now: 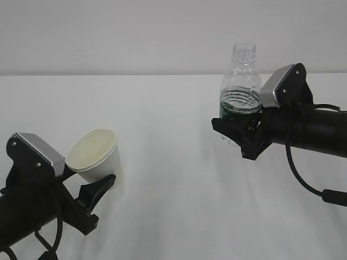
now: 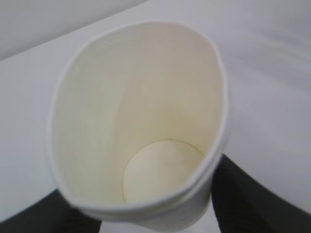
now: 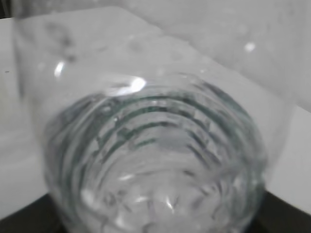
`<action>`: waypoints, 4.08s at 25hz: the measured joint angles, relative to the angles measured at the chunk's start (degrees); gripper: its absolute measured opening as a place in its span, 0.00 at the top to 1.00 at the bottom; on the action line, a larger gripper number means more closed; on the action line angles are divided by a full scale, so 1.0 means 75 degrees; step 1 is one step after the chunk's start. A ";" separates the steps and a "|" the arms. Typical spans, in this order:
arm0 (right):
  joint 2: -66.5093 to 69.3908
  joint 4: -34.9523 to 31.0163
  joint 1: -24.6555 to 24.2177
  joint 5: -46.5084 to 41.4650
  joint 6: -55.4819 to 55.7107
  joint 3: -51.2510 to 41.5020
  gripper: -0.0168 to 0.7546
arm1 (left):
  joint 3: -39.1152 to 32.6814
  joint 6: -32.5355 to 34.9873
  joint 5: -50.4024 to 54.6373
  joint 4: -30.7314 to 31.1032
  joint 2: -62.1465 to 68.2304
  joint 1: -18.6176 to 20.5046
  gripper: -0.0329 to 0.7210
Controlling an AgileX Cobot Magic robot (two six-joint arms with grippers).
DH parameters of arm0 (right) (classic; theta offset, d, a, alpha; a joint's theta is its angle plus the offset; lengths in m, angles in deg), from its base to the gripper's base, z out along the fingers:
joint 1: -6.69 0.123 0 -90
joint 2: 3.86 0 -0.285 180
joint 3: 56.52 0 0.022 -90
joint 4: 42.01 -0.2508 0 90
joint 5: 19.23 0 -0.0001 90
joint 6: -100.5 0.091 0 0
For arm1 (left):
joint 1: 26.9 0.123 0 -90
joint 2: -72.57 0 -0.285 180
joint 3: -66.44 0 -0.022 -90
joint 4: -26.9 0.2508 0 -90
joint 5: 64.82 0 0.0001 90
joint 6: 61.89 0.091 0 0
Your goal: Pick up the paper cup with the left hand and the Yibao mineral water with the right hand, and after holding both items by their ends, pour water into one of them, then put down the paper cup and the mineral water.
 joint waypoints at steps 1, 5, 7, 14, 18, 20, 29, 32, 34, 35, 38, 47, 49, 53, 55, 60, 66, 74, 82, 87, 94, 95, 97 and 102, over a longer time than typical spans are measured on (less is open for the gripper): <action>-0.0019 0.0013 0.0000 0.0000 0.0000 0.0000 0.39 | 0.0000 0.0000 0.0014 0.0074 -0.0093 0.0000 0.35; -0.0263 0.0082 0.0000 -0.0069 0.0000 0.0000 0.39 | 0.0000 -0.0029 0.0176 0.0231 -0.0492 0.0000 0.36; -0.0390 0.0082 0.0000 -0.0237 0.0000 0.0000 0.39 | -0.0014 -0.0058 0.0391 0.0301 -0.0676 0.0000 0.36; -0.0681 0.0277 0.0000 -0.0372 0.0151 -0.0016 0.39 | -0.0014 -0.0319 0.1191 0.0697 -0.1259 0.0000 0.36; -0.0827 0.0415 0.0000 -0.0400 0.0287 -0.0016 0.39 | -0.0042 -0.0550 0.1774 0.0977 -0.1639 0.0000 0.36; -0.0917 0.0493 0.0000 -0.0470 0.0356 -0.0016 0.39 | -0.0042 -0.0600 0.2130 0.1046 -0.1878 0.0000 0.36; -0.1290 0.0903 0.0000 -0.0759 0.0695 -0.0016 0.39 | 0.0534 -0.0805 0.3495 0.1720 -0.2638 0.0000 0.39; -0.1449 0.1076 0.0000 -0.1017 0.0803 -0.0016 0.39 | 0.0804 -0.1223 0.3631 0.2415 -0.2650 0.0000 0.39; -0.1558 0.1205 0.0000 -0.1145 0.0871 -0.0016 0.39 | 0.0979 -0.1528 0.3678 0.2807 -0.2650 0.0000 0.39; -0.1626 0.1260 0.0000 -0.1218 0.0890 -0.0016 0.39 | 0.1073 -0.1702 0.3695 0.3021 -0.2650 0.0000 0.39; -0.1818 0.1387 0.0000 -0.1352 0.0984 -0.0016 0.39 | 0.1291 -0.2169 0.3798 0.3712 -0.2650 0.0000 0.39; -0.2280 0.1983 0.0000 -0.1745 0.1325 -0.0016 0.39 | 0.1880 -0.3497 0.3901 0.5685 -0.2650 0.0000 0.39; -0.2386 0.2156 0.0000 -0.1833 0.1437 -0.0016 0.39 | 0.1977 -0.3662 0.3905 0.6032 -0.2650 0.0000 0.39; -0.2554 0.2401 0.0000 -0.1986 0.1529 -0.0016 0.39 | 0.2093 -0.3891 0.3994 0.6394 -0.2650 0.0000 0.39; -0.2600 0.2454 0.0000 -0.2081 0.1544 -0.0016 0.39 | 0.2147 -0.3987 0.4062 0.6657 -0.2650 0.0000 0.39; -0.2635 0.2827 0.0000 -0.2111 0.1574 -0.0016 0.39 | 0.2327 -0.4235 0.4118 0.7089 -0.2650 0.0000 0.39; -0.2635 0.3151 0.0000 -0.2111 0.1625 -0.0016 0.39 | 0.2443 -0.4405 0.4153 0.7339 -0.2650 0.0000 0.39; -0.2635 0.3306 0.0000 -0.2111 0.1641 -0.0016 0.39 | 0.2475 -0.4423 0.3823 0.7353 -0.1993 0.0000 0.39; -0.2635 0.3520 0.0000 -0.2111 0.1612 -0.0016 0.39 | 0.2878 -0.4422 0.3620 0.7384 -0.1408 -0.0180 0.39; -0.2635 0.3579 0.0000 -0.2111 0.1409 -0.0016 0.39 | 0.3009 -0.4422 0.3607 0.7415 -0.1329 -0.0197 0.39; -0.2635 0.3629 0.0000 -0.2130 0.0932 -0.0016 0.39 | 0.3022 -0.4422 0.3592 0.7665 -0.1325 -0.0197 0.39; -0.2635 0.3629 0.0000 -0.2130 0.0912 -0.0016 0.39 | 0.3022 -0.4422 0.3592 0.7665 -0.1325 -0.0197 0.39; -0.2635 0.3701 0.0000 -0.2130 0.0812 0.0000 0.39 | 0.3022 -0.4422 0.3517 0.7693 -0.1325 -0.0197 0.39; -0.2635 0.3761 0.0000 -0.2130 0.0695 0.0149 0.39 | 0.3022 -0.4422 0.3289 0.7744 -0.1325 -0.0256 0.39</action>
